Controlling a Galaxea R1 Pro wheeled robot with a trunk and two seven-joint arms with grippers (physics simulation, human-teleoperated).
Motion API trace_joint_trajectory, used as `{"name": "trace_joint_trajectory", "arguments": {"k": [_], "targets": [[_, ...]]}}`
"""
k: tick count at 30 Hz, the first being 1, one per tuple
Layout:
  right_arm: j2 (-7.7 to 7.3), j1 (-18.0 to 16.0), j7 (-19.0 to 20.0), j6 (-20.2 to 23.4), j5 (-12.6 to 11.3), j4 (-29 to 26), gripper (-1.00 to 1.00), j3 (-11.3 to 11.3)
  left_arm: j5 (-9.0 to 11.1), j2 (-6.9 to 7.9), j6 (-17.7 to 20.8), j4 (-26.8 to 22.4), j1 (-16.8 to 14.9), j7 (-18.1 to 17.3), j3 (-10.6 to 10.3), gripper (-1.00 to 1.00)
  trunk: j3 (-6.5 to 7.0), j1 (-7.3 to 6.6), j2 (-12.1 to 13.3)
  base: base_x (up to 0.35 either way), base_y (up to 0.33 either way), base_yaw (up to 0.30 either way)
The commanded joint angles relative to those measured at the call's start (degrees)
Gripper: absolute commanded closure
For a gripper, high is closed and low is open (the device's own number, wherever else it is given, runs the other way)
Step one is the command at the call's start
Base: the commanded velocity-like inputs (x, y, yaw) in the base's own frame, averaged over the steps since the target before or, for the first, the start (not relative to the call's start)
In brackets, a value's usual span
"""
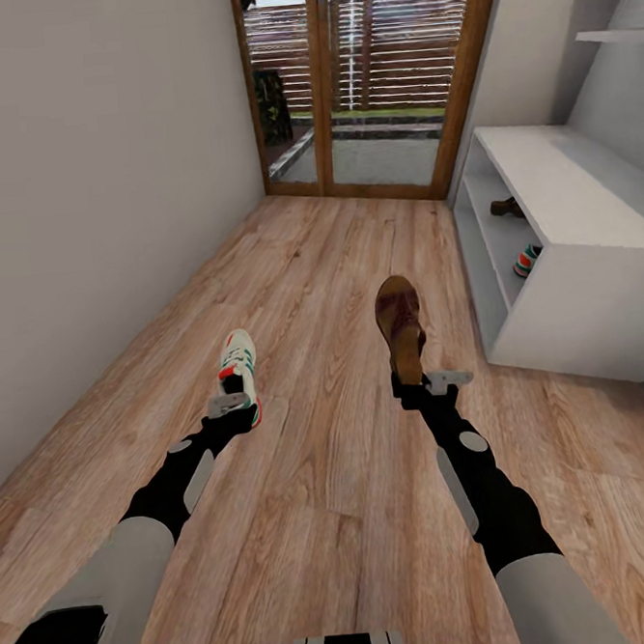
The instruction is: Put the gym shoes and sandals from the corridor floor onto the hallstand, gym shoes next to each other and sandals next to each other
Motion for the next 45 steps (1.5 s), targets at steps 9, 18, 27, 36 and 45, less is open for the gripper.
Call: {"name": "trace_joint_trajectory", "arguments": {"k": [9, 18, 27, 36, 45], "targets": [[0.02, 0.0, -0.1, 0.3, -0.2, 0.1, 1.0, 0.0, 0.6, -0.13, 0.7, 0.1, 0.1, -0.3, 0.1, 1.0, 2.8, -0.24, 0.1, 0.0, 0.0, 0.0], [0.02, 0.0, 0.0, 0.3, -0.3, 0.0, 1.0, 0.0, 0.6, -0.17, 0.8, 0.2, 0.1, -0.3, 0.1, 1.0, 5.64, -0.47, 0.2, 0.0, 0.0, 0.0], [0.02, 0.0, 0.0, 0.3, -0.3, 0.0, 1.0, 0.0, 0.6, -0.16, 0.8, 0.2, 0.1, -0.3, 0.2, 1.0, 8.03, -0.65, 0.3, 0.0, 0.0, 0.0], [0.0, 0.0, 0.0, 0.3, -0.3, 0.0, 1.0, 0.0, 0.6, -0.15, 0.8, 0.2, 0.1, -0.3, 0.2, 1.0, 8.87, -0.65, 0.3, 0.0, 0.0, 0.0], [0.0, 0.0, 0.0, 0.3, -0.3, 0.0, 1.0, 0.0, 0.6, -0.08, 0.7, 0.2, 0.1, -0.3, 0.2, 1.0, 9.72, -0.65, 0.3, 0.021, 0.018, 0.0]]}}
